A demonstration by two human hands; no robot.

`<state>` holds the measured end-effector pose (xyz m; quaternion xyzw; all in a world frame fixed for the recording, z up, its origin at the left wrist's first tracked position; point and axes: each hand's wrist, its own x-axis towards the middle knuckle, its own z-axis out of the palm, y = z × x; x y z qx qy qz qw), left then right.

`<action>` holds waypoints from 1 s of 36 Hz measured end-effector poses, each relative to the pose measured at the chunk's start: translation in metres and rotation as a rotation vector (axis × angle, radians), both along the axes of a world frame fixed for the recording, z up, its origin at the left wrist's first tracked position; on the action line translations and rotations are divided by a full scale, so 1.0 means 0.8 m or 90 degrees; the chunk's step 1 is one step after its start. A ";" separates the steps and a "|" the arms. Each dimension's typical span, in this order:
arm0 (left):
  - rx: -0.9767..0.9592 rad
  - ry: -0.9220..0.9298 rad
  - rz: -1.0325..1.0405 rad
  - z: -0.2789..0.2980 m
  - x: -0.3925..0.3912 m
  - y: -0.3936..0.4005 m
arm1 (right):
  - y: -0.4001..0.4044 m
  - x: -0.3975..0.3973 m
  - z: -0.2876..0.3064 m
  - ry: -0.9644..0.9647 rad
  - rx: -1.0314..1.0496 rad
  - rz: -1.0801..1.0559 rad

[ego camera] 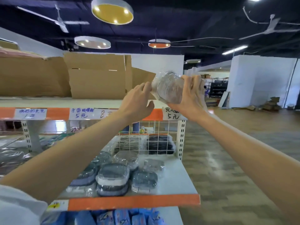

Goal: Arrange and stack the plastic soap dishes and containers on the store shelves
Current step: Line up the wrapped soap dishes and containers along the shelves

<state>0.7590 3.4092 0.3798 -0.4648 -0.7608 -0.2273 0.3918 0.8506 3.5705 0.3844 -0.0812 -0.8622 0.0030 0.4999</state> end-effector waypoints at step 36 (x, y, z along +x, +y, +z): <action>-0.404 -0.244 0.110 -0.273 -0.106 -0.039 | 0.015 -0.118 -0.292 -0.629 -0.152 0.117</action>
